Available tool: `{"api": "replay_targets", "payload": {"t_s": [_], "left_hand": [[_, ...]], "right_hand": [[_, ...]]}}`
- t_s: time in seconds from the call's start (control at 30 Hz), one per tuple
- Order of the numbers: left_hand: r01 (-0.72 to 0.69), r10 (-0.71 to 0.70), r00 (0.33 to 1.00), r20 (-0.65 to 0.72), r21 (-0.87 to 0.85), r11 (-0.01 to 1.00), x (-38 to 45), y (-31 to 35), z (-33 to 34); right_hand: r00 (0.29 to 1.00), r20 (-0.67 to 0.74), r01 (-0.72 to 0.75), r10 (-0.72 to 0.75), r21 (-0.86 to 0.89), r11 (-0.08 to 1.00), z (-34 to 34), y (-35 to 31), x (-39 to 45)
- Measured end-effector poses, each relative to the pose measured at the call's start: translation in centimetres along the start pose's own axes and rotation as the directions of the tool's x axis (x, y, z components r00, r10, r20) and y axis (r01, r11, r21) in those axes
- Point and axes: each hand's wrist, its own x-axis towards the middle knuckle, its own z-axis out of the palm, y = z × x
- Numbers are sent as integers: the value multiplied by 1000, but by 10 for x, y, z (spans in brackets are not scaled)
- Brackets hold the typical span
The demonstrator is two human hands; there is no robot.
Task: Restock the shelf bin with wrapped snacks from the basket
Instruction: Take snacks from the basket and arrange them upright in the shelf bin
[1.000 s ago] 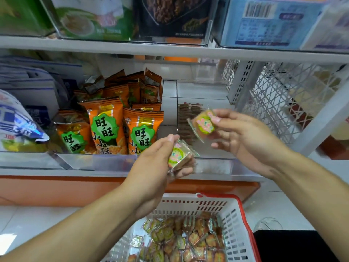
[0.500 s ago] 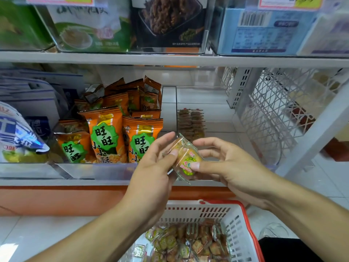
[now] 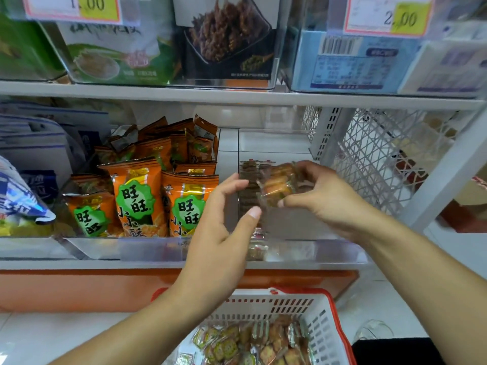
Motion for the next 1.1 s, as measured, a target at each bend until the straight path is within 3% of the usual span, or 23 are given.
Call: {"api": "replay_targets", "payload": {"t_s": [0.07, 0.17, 0.3, 0.43, 0.73, 0.97, 1.1], "left_hand": [[72, -72, 997, -4, 115, 991, 1, -7, 3], [187, -193, 981, -3, 259, 948, 4, -15, 7], [233, -244, 969, 40, 191, 954, 9, -22, 12], [241, -250, 968, 23, 189, 952, 9, -29, 12], [217, -236, 970, 63, 228, 949, 8, -28, 7], [154, -189, 977, 104, 278, 948, 0, -20, 0], [35, -25, 999, -37, 312, 949, -14, -13, -5]], "right_hand": [[996, -92, -28, -9, -391, 920, -9, 12, 18], [995, 13, -71, 98, -588, 805, 3, 42, 35], [987, 32, -100, 155, -632, 769, 27, 69, 60], [951, -62, -294, 301, -470, 832, 35, 72, 81], [951, -61, -284, 304, -562, 777, 45, 68, 86], [967, 28, -174, 254, -659, 732, 46, 62, 78], [996, -81, -20, -39, -625, 780, 36, 26, 55]]}}
